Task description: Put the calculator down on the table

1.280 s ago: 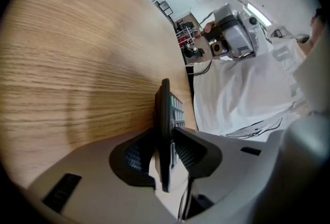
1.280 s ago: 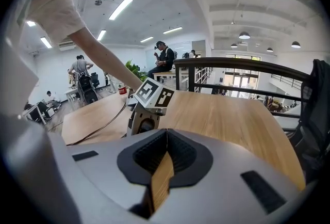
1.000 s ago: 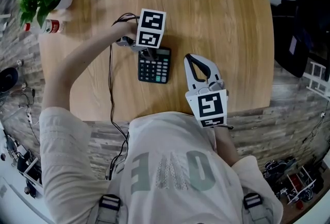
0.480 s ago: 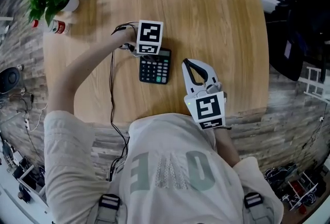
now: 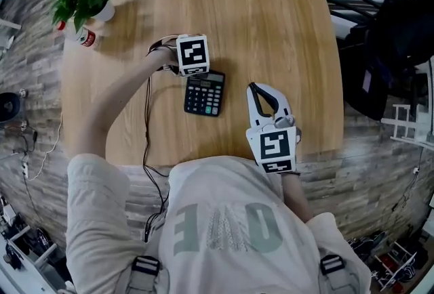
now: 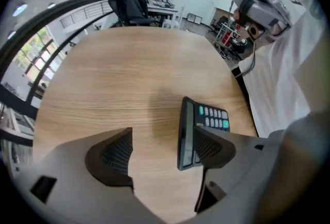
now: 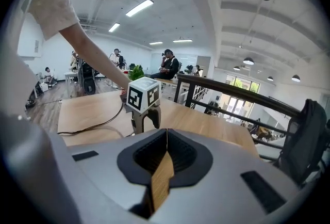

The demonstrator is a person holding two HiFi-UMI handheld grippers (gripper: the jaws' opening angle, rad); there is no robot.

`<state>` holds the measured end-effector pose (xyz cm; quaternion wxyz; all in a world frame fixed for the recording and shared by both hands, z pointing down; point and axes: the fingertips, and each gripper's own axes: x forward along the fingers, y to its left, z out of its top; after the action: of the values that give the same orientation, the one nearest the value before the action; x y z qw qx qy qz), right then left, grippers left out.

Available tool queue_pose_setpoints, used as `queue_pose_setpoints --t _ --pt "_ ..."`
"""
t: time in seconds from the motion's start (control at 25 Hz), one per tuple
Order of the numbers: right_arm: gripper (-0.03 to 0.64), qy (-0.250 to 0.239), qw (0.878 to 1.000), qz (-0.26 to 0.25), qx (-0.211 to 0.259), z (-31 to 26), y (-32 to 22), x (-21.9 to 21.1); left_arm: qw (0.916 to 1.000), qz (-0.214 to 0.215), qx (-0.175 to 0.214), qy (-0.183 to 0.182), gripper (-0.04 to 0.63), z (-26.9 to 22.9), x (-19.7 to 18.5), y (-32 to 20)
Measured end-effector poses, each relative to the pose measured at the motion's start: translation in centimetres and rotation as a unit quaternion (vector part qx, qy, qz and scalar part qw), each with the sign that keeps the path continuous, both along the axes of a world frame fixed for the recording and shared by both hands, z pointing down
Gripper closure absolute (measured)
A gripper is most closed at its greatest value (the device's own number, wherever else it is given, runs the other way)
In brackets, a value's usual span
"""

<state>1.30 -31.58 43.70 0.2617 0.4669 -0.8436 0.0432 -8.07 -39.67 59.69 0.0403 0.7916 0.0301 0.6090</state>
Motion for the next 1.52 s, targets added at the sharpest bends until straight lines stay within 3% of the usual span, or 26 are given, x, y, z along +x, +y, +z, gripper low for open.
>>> queue_pose_setpoints --t 0.08,0.16,0.2,0.24,0.28,0.32,0.48,0.6,0.72,0.76,0.8,0.96,1.0,1.08,1.2,1.28,1.4,1.52 --pt "0.597 0.019 1.000 -0.002 0.018 -0.9 -0.2 0.2 0.9975 -0.045 0.039 0.037 0.245 -1.8 0.6 -1.2" --pt "0.597 0.033 0.999 -0.003 0.040 -2.0 -0.6 0.2 0.9869 -0.103 0.092 0.082 0.245 -4.3 0.8 -2.7" --pt "0.597 0.036 0.998 -0.001 0.051 -2.7 -1.0 0.2 0.9758 -0.138 0.126 0.114 0.245 -6.1 0.8 -3.6" --pt "0.597 0.036 0.997 0.002 0.063 -3.4 -1.3 0.1 0.9587 -0.174 0.166 0.151 0.246 -8.2 0.7 -4.4" --pt "0.597 0.034 0.997 0.006 0.073 -4.1 -1.6 0.0 0.9350 -0.210 0.212 0.192 0.247 -10.6 0.4 -5.1" --pt "0.597 0.031 0.996 0.011 0.083 -4.8 -2.0 -0.1 0.9053 -0.243 0.260 0.232 0.247 -13.3 0.0 -5.6" --pt "0.597 0.003 0.992 0.036 0.117 -7.6 -3.2 -0.9 0.7765 -0.321 0.418 0.345 0.247 -24.0 -2.9 -4.0" --pt "0.597 -0.040 0.988 0.057 0.141 -9.7 -3.5 -1.7 0.6955 -0.361 0.472 0.404 0.247 -30.1 -5.0 -0.6" --pt "0.597 -0.086 0.979 0.068 0.173 -12.0 -2.9 -2.8 0.6163 -0.411 0.498 0.451 0.249 -34.2 -7.1 3.3" --pt "0.597 -0.098 0.975 0.068 0.187 -12.8 -2.6 -3.1 0.5970 -0.425 0.502 0.460 0.250 -35.0 -7.7 4.5" --pt "0.597 -0.110 0.971 0.068 0.200 -13.5 -2.3 -3.4 0.5836 -0.435 0.503 0.466 0.252 -35.6 -8.1 5.6" --pt "0.597 -0.172 0.956 0.062 0.231 -15.9 -0.6 -4.1 0.5455 -0.460 0.508 0.482 0.322 -37.0 -9.2 9.5" --pt "0.597 -0.184 0.953 0.064 0.232 -16.3 -0.2 -4.2 0.5347 -0.459 0.517 0.486 0.379 -37.5 -9.4 10.3" --pt "0.597 -0.198 0.950 0.066 0.232 -16.6 0.3 -4.3 0.5182 -0.450 0.536 0.492 0.586 -38.2 -9.8 11.2" --pt "0.597 -0.197 0.951 0.064 0.231 -16.5 0.5 -4.6 0.5045 -0.444 0.533 0.513 0.586 -38.9 -9.9 11.3" --pt "0.597 -0.194 0.952 0.062 0.228 -16.4 0.6 -4.8 0.5039 -0.450 0.534 0.508 0.586 -38.5 -10.2 11.1" --pt "0.598 -0.184 0.954 0.060 0.228 -16.2 0.6 -5.0 0.5154 -0.455 0.538 0.487 0.586 -37.8 -10.2 10.9" --pt "0.598 -0.179 0.955 0.062 0.226 -16.0 0.5 -5.0 0.5212 -0.453 0.542 0.480 0.586 -37.5 -10.1 10.7"
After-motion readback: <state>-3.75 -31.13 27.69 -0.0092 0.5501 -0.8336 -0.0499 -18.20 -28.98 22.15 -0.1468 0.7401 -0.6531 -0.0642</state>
